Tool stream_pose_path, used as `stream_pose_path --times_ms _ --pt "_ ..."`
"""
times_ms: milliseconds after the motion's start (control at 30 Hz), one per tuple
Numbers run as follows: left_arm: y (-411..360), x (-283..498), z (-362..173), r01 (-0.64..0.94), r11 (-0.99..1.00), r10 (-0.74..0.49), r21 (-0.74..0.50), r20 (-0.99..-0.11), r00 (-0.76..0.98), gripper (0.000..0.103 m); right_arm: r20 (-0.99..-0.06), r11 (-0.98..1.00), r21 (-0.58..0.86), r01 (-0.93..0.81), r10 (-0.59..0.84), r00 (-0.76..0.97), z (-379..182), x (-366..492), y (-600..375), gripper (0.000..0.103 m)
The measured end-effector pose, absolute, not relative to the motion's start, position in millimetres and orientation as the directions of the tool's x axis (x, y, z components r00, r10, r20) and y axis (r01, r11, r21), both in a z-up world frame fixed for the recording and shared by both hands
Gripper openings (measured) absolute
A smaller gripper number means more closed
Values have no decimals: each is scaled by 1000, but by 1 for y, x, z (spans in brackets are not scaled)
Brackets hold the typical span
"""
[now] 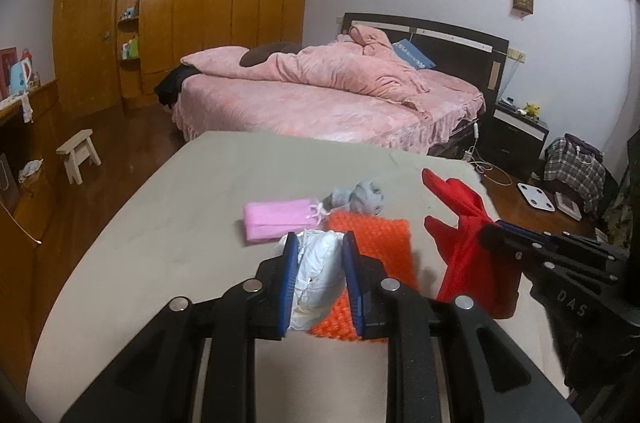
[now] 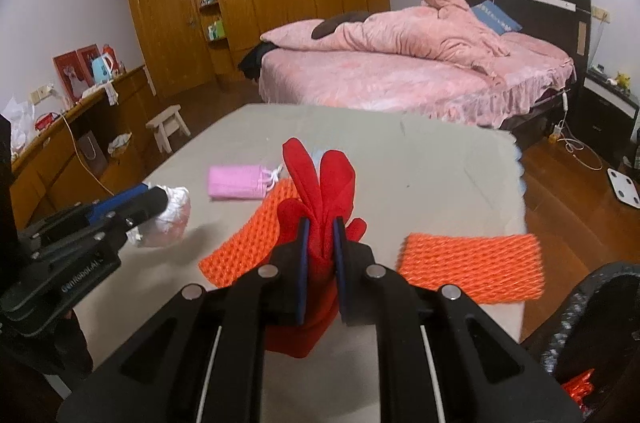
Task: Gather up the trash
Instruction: 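Grasp the red glove with the right gripper while the left gripper grasps a white tissue, then carry the red glove and white tissue over the bin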
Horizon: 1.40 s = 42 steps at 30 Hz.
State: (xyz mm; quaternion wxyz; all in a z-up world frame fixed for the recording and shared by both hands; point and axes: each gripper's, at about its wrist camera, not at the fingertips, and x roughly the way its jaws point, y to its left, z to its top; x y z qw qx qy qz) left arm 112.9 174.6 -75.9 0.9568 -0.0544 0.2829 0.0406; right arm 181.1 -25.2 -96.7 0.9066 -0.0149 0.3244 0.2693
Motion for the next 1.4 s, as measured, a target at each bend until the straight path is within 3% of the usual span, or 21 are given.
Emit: stream_pose_path --times_ms 700,1400 --pt "121 106 -39 -16 995 -32 -94 -485 874 23 -508 887 140 -440 446 737 -46 156 -89 11" --pt "52 105 -26 110 989 -145 -103 -461 876 23 -479 932 115 -344 355 803 -28 125 -158 11"
